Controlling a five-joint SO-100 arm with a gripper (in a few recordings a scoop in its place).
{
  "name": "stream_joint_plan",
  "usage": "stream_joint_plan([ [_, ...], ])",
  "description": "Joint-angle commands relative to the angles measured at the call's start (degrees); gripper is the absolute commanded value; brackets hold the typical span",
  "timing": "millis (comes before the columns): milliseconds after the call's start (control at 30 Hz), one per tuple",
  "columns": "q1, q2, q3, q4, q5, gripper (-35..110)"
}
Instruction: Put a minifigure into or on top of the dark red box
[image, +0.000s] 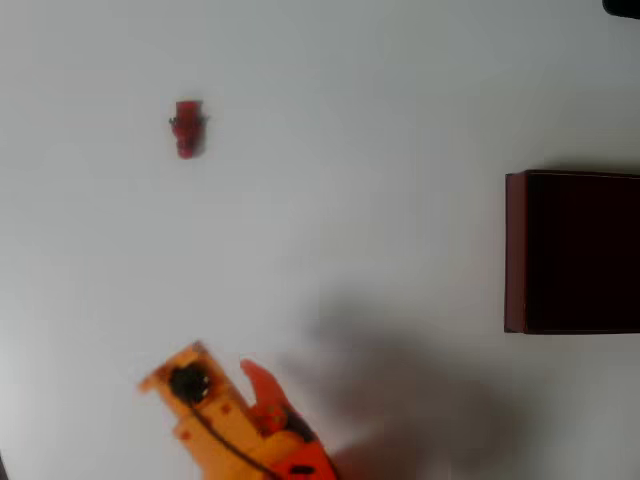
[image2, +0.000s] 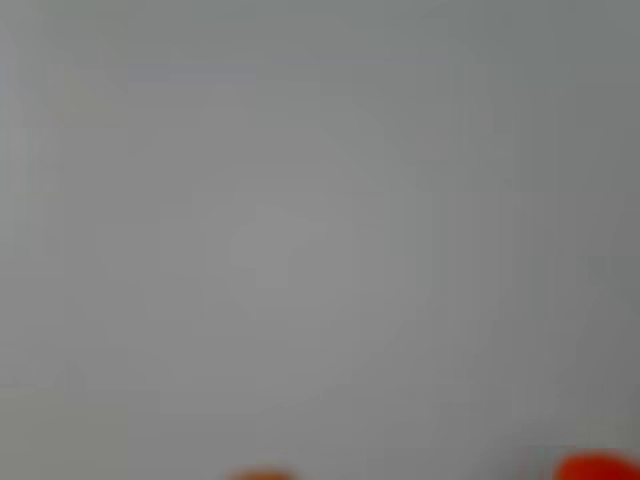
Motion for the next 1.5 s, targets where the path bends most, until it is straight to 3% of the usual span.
stream_joint_plan([
  [0,-0.35,-6.15,-1.67,-4.92,10.63,13],
  [233,-1.32,-24.26,-5.01,-18.19,24.96,14],
  [433,0.0,-49.04,-23.38,-19.07,25.66,14],
  [600,0.97,-58.89,-29.18,-24.61,25.84,16],
  [1067,8.26,-79.63,-43.15,-26.46,18.28,17],
  [1467,6.59,-91.58,-58.62,-20.13,26.54,21],
])
